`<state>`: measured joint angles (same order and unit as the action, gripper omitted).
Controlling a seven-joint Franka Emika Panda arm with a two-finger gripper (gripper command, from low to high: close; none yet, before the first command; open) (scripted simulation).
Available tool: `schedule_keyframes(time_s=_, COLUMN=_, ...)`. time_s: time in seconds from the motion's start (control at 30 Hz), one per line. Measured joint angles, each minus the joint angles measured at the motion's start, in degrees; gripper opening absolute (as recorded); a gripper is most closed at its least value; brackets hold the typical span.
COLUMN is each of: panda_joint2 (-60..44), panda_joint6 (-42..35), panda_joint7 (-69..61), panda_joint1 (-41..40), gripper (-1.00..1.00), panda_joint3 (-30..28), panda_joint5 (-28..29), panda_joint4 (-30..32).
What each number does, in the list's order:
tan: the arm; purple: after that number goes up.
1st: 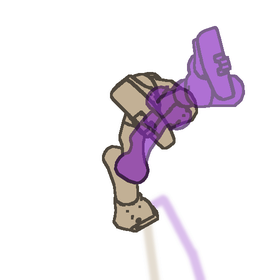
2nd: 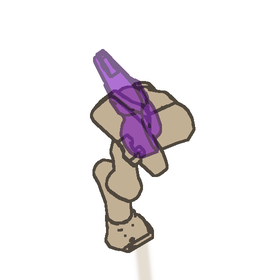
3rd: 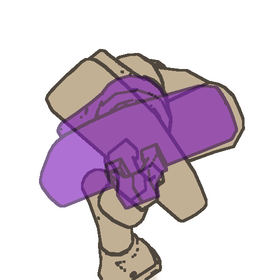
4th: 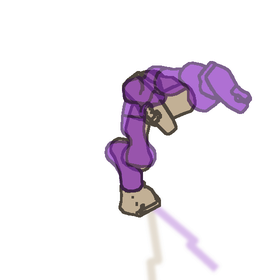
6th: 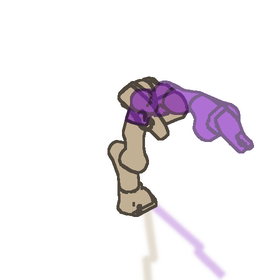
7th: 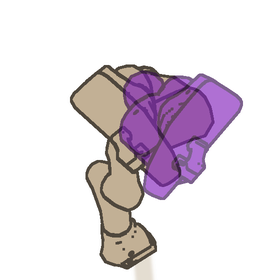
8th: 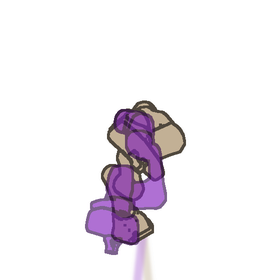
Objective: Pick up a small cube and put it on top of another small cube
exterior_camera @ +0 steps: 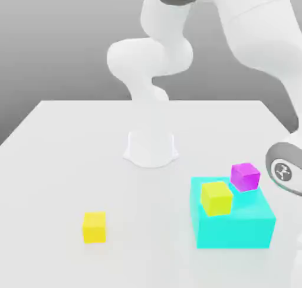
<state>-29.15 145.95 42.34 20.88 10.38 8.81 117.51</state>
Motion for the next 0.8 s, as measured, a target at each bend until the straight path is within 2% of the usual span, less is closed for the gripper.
schedule_keyframes(time_s=0.47, panda_joint2=29.5, panda_joint6=-6.8, panda_joint7=-9.9, panda_joint1=-6.1, gripper=-1.0, panda_joint3=0.1, panda_joint5=-10.0, panda_joint4=21.9)
schedule_keyframes(time_s=0.73, panda_joint2=46.2, panda_joint6=-10.6, panda_joint7=-13.6, panda_joint1=-6.9, gripper=-1.0, panda_joint3=-2.1, panda_joint5=-12.7, panda_joint4=34.7)
schedule_keyframes(time_s=0.8, panda_joint2=46.8, panda_joint6=-9.0, panda_joint7=-13.9, panda_joint1=-7.2, gripper=-1.0, panda_joint3=-2.3, panda_joint5=-12.7, panda_joint4=37.1)
